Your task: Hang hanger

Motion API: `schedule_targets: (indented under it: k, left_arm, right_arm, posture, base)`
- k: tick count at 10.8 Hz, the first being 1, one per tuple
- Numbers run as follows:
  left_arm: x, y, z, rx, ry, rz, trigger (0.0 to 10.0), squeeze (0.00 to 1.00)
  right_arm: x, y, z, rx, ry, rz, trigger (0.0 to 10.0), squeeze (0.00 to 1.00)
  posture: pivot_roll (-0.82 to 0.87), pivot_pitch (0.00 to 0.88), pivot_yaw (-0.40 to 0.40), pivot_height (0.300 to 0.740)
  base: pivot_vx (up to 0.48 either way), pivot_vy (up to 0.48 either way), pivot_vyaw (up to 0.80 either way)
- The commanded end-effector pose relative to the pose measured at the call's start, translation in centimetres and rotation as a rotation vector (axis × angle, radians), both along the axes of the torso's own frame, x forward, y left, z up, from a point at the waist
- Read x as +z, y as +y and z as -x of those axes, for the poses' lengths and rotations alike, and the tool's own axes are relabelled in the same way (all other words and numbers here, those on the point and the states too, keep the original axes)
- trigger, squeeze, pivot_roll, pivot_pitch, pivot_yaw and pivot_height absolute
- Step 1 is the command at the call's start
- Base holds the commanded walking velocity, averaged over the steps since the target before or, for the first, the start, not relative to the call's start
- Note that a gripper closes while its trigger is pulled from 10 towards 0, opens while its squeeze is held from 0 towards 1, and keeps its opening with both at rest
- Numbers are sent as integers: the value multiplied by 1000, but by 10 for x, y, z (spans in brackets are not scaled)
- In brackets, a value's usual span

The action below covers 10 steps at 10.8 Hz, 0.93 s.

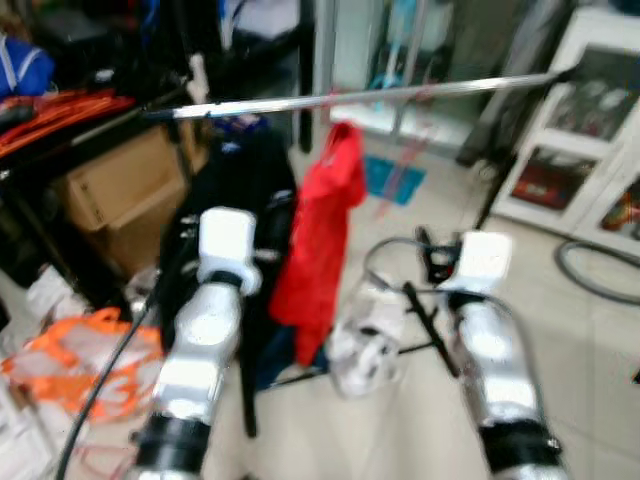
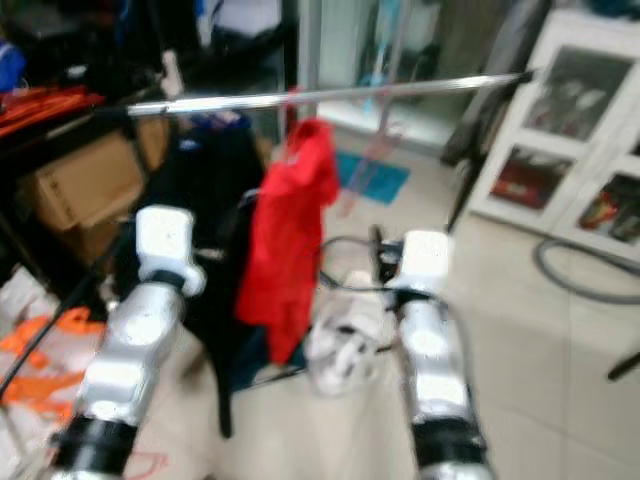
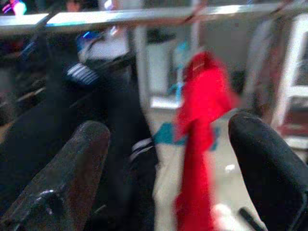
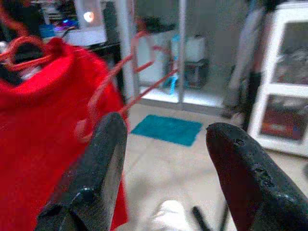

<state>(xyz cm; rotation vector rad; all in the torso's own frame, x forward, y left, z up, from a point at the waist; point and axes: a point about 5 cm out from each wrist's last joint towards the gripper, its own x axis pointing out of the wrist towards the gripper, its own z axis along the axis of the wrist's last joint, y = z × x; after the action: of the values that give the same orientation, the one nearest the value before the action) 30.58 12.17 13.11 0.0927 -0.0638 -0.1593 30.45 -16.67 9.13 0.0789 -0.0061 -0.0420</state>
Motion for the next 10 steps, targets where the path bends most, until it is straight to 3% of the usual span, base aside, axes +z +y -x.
schedule_targets:
  k: [1,2,3,5,6,7,8,10]
  left_arm:
    - [12,5,-3,8,-52,-15,10000,0]
    - [17,8,-5,27,-61,20,10000,0]
    - [18,18,-8,84,-81,-25,10000,0]
    - [11,22,-6,136,-57,-53,10000,0]
    - [10,22,-1,146,-50,-50,10000,0]
    - [5,25,10,146,-11,-25,10000,0]
    - [1,29,21,143,15,-27,10000,0]
    - [7,40,52,120,51,-66,10000,0]
  right_arm:
    - [1,7,0,19,-10,-7,10000,0]
    - [1,7,1,21,-12,-4,10000,0]
    - [0,10,2,38,-9,-2,10000,0]
    - [-5,20,3,119,28,-58,10000,0]
    - [-10,37,8,242,76,-114,10000,0]
    - [-9,40,13,266,80,-106,10000,0]
    - [-8,34,19,244,84,-72,10000,0]
    - [8,0,47,170,69,21,10000,0]
  posture:
    - [27,0,2,740]
    - [25,0,2,740]
    - [24,0,3,740]
    - [23,0,3,740]
    - [25,0,1,740]
    - [26,0,-1,740]
    - [36,0,-7,740]
    - [56,0,-31,740]
  base:
    - [398,-266,0]
    - [424,0,0]
    - [472,0,0]
    - [0,0,0]
    - [0,0,0]
    - [0,0,0]
    - [0,0,0]
    - [0,0,0]
